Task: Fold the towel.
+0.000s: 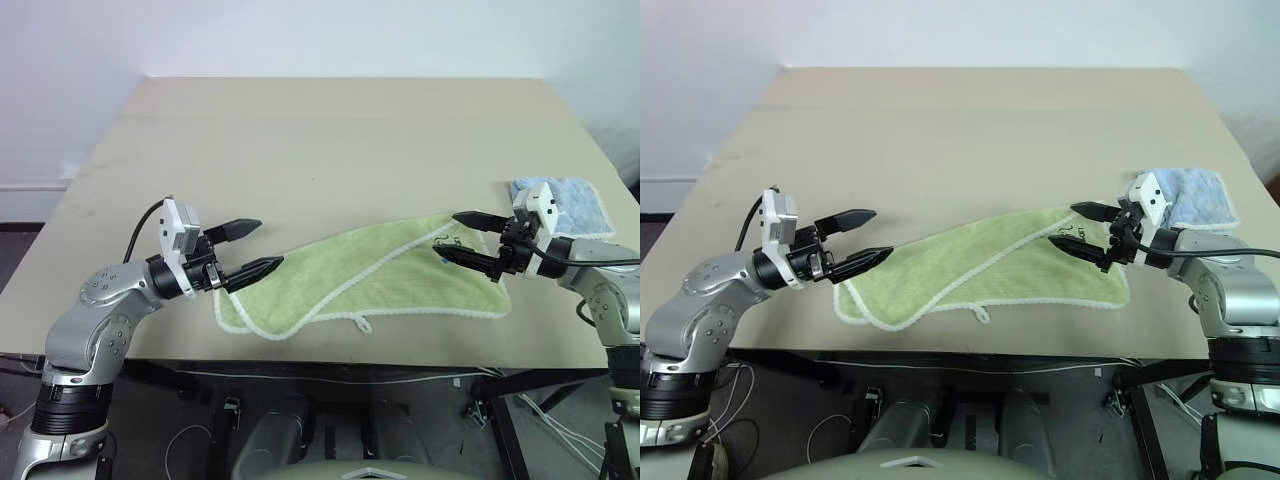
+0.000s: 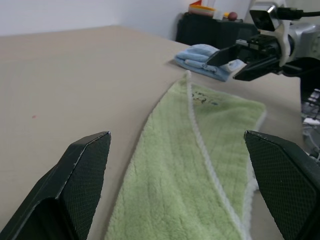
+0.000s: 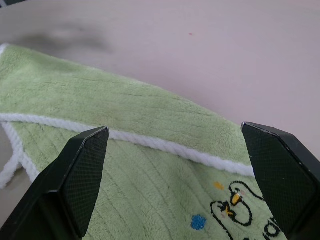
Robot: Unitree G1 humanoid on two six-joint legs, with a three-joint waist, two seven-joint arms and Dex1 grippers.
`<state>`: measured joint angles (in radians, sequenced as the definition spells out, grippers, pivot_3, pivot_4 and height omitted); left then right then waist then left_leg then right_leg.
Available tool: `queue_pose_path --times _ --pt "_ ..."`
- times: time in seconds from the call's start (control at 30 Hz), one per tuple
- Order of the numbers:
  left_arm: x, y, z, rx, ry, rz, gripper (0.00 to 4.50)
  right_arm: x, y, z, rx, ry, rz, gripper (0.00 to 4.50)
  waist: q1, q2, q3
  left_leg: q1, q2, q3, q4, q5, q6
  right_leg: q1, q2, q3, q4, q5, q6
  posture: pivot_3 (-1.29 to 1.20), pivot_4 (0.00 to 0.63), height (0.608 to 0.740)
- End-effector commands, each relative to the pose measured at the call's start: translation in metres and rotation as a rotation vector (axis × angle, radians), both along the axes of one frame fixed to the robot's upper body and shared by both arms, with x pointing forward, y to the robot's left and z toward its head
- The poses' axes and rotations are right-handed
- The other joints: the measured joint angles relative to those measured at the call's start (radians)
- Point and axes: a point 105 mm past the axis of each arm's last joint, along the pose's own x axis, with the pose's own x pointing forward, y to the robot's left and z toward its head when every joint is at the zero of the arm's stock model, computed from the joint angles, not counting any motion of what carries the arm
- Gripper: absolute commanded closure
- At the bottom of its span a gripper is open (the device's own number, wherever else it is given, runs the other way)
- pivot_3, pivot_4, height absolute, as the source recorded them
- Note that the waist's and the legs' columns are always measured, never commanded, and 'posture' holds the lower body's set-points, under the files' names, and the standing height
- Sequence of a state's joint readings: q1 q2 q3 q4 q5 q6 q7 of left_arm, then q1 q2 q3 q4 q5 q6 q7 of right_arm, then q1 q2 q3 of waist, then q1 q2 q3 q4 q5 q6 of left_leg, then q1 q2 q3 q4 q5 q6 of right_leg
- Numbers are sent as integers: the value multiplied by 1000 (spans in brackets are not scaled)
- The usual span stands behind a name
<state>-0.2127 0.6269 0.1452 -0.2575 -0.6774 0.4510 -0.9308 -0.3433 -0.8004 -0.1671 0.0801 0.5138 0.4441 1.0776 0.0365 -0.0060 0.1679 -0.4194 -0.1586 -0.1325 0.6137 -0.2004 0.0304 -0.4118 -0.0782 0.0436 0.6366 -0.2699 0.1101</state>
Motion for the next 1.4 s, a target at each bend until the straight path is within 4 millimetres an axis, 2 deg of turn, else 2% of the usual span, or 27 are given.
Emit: queue_pose_path --times 0.03,0.23,0.4,0.47,0.6,0.77,0.87,1.03,1.27,1.4 --pt "1 1 18 -3 -81 21 0 3 5 14 16 -68 6 34 1 0 0 0 0 0 0 0 0 0 0 0 0 0 0 0 150 740" --pt "-2 -6 26 -9 -84 9 0 10 2 19 9 -94 -18 34 2 0 0 0 0 0 0 0 0 1 0 0 0 0 0 0 150 740" --pt "1 -5 18 55 -82 19 0 21 -3 18 -17 -100 -95 34 2 0 0 0 0 0 0 0 0 0 0 0 0 0 0 0 150 740" --pt "1 -12 20 37 -80 6 0 23 -8 17 -11 -95 -113 34 2 0 0 0 0 0 0 0 0 0 0 0 0 0 0 0 150 740" --pt "2 -16 15 18 -69 -26 0 23 -7 6 -112 -86 -103 34 1 0 0 0 0 0 0 0 0 0 0 0 0 0 0 0 150 740" --pt "-1 -18 8 19 -61 -44 0 35 -18 12 -149 -73 -166 34 -1 0 0 0 0 1 0 0 0 0 0 0 1 0 0 0 150 740" --pt "0 -17 7 -2 -62 -46 0 41 -27 12 -206 -30 -191 34 1 0 0 0 0 0 0 0 -1 0 0 0 1 0 0 0 150 740" --pt "5 -9 -1 -1 -66 -34 0 58 -37 23 -240 -52 -251 34 -1 0 0 0 0 0 0 1 -1 -1 0 0 1 0 0 0 150 740" --pt "9 0 -2 17 -80 -24 0 74 -52 17 -374 -84 -259 34 -1 0 0 0 0 1 0 1 -1 -1 0 0 1 0 0 0 150 740" --pt "11 1 6 17 -93 -46 0 76 -58 16 -409 -79 -239 34 -1 1 0 0 0 1 0 1 -2 -1 0 0 1 0 0 0 150 740"
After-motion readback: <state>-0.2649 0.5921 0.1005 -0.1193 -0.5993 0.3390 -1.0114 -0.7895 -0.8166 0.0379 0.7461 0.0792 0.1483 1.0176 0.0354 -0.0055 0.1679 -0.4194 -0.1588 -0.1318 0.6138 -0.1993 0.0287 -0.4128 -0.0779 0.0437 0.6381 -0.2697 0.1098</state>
